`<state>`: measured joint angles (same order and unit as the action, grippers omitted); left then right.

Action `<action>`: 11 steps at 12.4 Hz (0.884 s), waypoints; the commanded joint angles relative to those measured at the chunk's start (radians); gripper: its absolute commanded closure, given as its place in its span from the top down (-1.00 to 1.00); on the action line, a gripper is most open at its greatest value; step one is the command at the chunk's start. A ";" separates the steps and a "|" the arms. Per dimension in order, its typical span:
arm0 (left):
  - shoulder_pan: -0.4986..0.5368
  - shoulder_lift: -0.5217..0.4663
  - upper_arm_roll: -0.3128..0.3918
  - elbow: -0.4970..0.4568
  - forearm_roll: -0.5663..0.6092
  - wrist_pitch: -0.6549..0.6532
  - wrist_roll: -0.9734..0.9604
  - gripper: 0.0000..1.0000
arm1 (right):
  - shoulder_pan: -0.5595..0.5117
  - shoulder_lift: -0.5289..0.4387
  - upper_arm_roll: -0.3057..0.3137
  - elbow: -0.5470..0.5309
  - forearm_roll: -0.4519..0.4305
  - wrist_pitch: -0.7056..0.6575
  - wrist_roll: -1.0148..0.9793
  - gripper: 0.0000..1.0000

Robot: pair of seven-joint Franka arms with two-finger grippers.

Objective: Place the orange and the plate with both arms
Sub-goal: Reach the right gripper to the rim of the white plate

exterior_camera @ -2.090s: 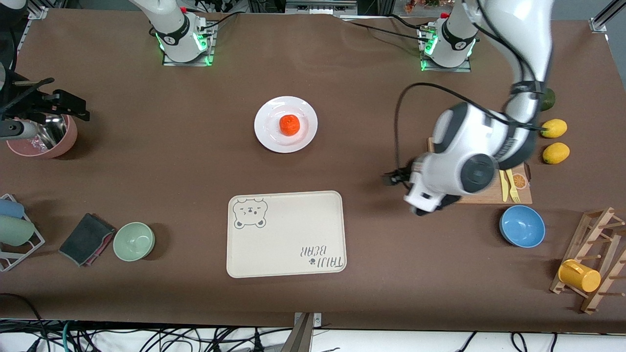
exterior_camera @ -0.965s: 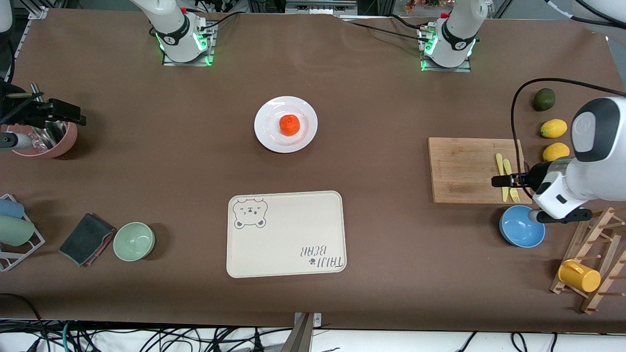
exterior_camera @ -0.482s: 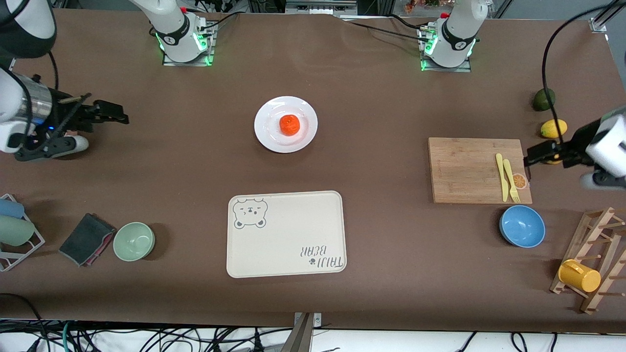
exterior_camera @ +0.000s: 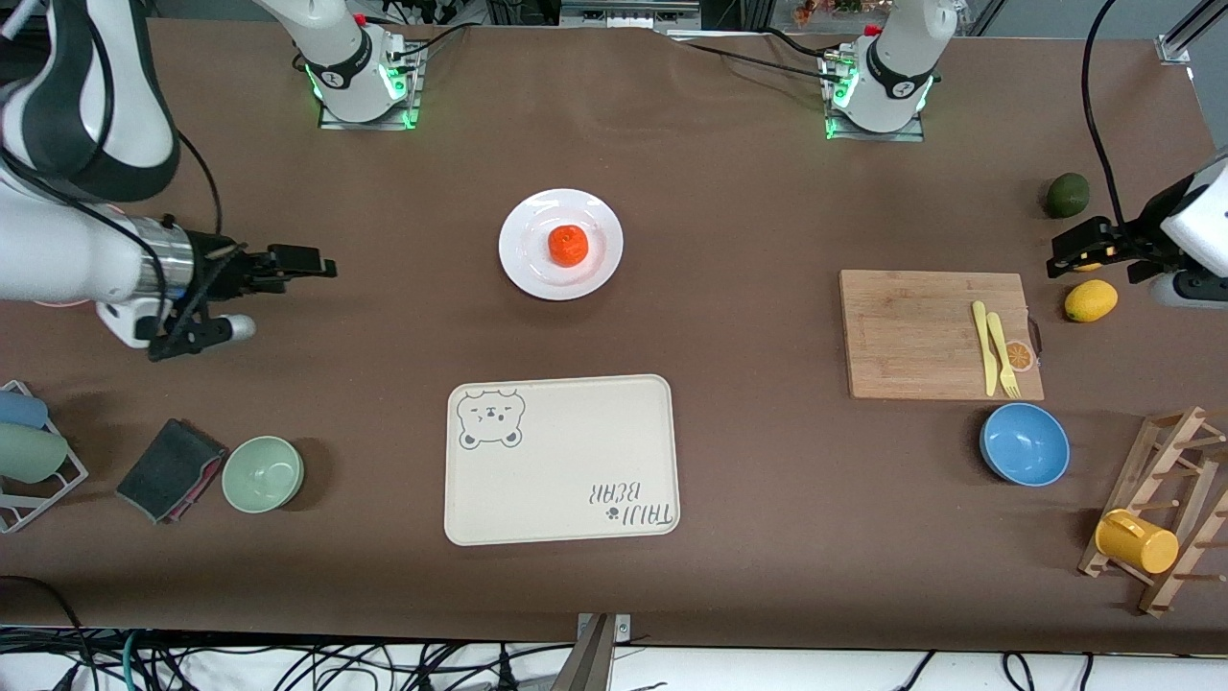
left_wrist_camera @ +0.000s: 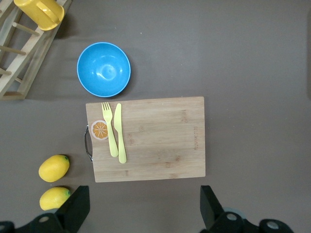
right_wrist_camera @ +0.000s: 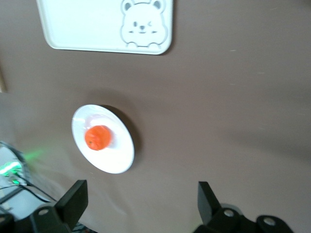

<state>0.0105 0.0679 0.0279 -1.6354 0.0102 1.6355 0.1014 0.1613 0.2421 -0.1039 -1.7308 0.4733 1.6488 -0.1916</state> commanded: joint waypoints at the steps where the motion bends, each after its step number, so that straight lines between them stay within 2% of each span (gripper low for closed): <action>1: -0.024 0.004 0.009 -0.032 0.030 0.024 0.017 1.00 | -0.002 -0.040 0.055 -0.162 0.114 0.126 -0.047 1.00; 3: -0.021 0.006 0.009 -0.031 0.030 0.026 0.017 1.00 | -0.002 -0.041 0.084 -0.283 0.230 0.242 -0.150 1.00; 7: -0.018 0.007 0.009 -0.027 0.027 0.029 0.017 1.00 | -0.002 -0.029 0.203 -0.476 0.413 0.461 -0.303 1.00; 9: -0.012 0.007 0.009 -0.026 0.027 0.030 0.017 1.00 | -0.002 -0.003 0.248 -0.536 0.578 0.520 -0.418 1.00; 11: -0.012 0.007 0.009 -0.026 0.027 0.029 0.017 1.00 | -0.002 0.034 0.250 -0.546 0.648 0.528 -0.471 1.00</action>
<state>-0.0007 0.0812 0.0362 -1.6594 0.0108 1.6571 0.1017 0.1689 0.2602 0.1398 -2.2618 1.0606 2.1608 -0.6074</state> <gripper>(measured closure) 0.000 0.000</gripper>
